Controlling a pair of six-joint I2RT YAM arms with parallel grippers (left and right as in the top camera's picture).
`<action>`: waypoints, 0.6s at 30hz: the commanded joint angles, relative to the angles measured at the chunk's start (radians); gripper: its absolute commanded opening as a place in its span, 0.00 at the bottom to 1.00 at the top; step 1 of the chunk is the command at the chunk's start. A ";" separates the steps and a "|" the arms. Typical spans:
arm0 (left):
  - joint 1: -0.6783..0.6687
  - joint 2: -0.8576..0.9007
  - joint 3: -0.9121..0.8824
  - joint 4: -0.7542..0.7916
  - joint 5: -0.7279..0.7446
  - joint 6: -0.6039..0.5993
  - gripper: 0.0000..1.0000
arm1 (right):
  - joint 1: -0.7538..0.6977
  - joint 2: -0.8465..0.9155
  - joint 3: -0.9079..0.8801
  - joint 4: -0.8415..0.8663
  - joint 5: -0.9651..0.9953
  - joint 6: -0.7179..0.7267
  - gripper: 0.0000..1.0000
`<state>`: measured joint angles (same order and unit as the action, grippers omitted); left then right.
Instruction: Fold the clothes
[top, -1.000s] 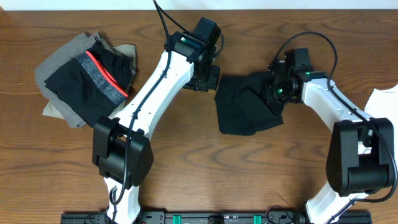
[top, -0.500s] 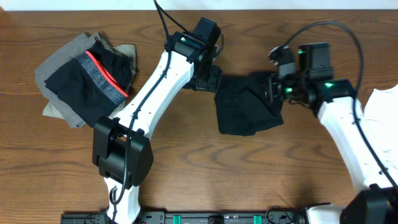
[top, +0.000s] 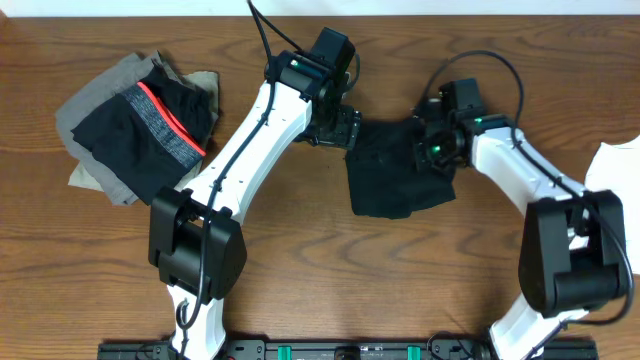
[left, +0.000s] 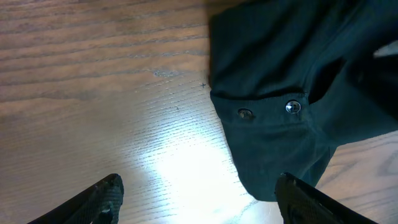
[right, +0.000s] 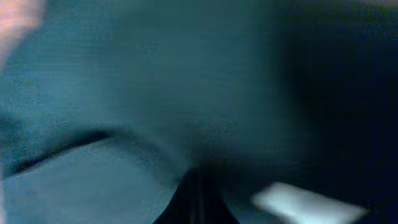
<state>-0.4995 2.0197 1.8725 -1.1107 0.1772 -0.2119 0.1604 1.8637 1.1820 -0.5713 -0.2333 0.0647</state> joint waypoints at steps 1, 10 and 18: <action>-0.001 0.002 -0.004 -0.002 -0.002 0.001 0.80 | -0.032 0.055 -0.006 -0.002 0.069 0.100 0.01; -0.001 0.003 -0.014 0.026 0.019 -0.042 0.88 | -0.036 0.096 -0.006 -0.011 0.002 0.093 0.01; 0.000 0.018 -0.172 0.267 0.259 -0.060 0.91 | -0.047 -0.155 -0.006 -0.064 -0.095 0.031 0.10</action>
<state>-0.4995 2.0197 1.7554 -0.8810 0.3241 -0.2501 0.1272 1.8347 1.1755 -0.6270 -0.2871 0.1192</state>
